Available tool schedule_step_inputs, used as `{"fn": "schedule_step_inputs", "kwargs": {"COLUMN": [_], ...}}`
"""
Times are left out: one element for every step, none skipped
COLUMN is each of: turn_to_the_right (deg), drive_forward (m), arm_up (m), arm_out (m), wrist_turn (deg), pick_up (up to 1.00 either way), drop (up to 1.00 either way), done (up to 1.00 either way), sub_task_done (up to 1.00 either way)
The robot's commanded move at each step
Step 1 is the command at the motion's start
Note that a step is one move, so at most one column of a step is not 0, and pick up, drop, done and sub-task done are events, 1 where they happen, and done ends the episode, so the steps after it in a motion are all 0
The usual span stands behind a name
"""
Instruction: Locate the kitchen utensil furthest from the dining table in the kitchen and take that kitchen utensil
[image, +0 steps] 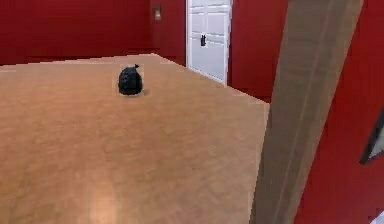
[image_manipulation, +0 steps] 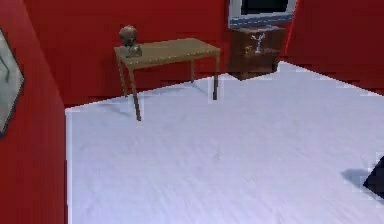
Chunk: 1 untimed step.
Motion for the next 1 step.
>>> {"fn": "schedule_step_inputs", "kwargs": {"turn_to_the_right": [-45.0], "drive_forward": [0.0], "arm_up": [0.0], "arm_out": [0.0], "wrist_turn": [0.0], "pick_up": [0.0], "drop": [0.0], "done": [0.0], "sub_task_done": [0.0]}}
